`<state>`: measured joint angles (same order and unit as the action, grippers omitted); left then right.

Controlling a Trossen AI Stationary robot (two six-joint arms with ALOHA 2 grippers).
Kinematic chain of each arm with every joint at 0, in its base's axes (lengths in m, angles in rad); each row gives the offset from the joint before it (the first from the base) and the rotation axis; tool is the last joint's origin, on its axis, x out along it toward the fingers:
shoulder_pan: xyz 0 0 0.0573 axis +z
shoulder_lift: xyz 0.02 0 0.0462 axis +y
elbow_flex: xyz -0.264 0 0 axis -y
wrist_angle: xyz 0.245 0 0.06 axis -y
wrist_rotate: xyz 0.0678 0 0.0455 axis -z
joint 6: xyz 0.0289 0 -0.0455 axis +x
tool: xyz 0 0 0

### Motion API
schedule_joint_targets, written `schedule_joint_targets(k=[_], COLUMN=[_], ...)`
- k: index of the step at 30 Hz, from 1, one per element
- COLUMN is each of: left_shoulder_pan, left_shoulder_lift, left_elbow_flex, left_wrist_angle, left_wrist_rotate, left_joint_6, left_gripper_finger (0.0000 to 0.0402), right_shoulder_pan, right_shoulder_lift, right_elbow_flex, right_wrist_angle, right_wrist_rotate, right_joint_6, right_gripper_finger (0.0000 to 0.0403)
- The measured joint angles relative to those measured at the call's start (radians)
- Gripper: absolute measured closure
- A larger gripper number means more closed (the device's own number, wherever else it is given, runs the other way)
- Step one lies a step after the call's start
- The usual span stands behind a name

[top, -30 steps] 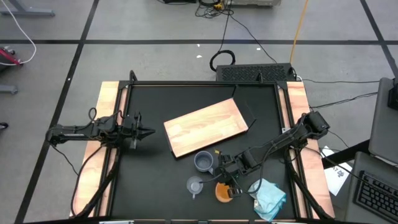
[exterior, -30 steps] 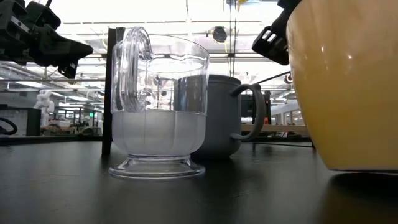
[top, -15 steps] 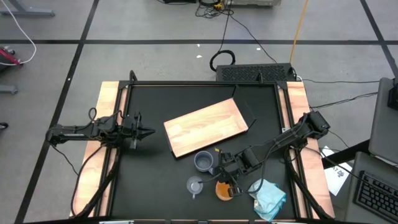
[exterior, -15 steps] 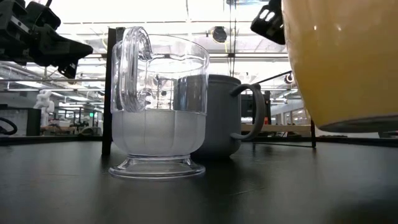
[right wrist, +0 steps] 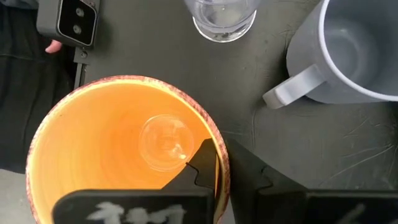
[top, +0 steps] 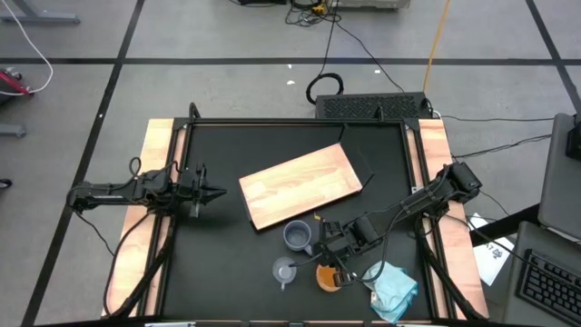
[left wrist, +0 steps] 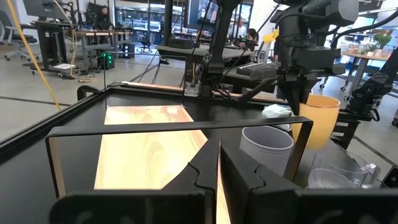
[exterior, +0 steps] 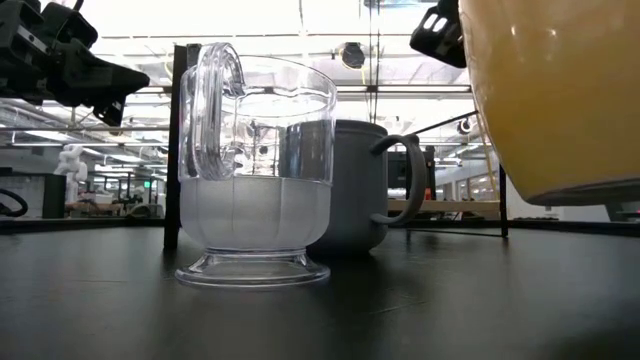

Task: Stack small to large cups/mugs on shelf
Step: Put the orange mug on the shelf

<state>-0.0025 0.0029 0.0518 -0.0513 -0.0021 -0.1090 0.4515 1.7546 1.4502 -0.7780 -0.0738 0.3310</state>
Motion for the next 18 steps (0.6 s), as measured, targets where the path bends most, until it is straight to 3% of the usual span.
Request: schedule_joint_targets(k=[18], left_shoulder_pan=[0.000], left_shoulder_lift=[0.000], left_elbow_flex=[0.000], left_wrist_angle=[0.000], left_wrist_rotate=[0.000], left_joint_6=[0.000], left_gripper_finger=[0.0385], right_shoulder_pan=[0.001], right_shoulder_lift=[0.000], right_elbow_flex=[0.000], right_wrist_angle=[0.004], right_wrist_rotate=[0.000], right_joint_6=[-0.029], right_gripper_finger=[0.0395])
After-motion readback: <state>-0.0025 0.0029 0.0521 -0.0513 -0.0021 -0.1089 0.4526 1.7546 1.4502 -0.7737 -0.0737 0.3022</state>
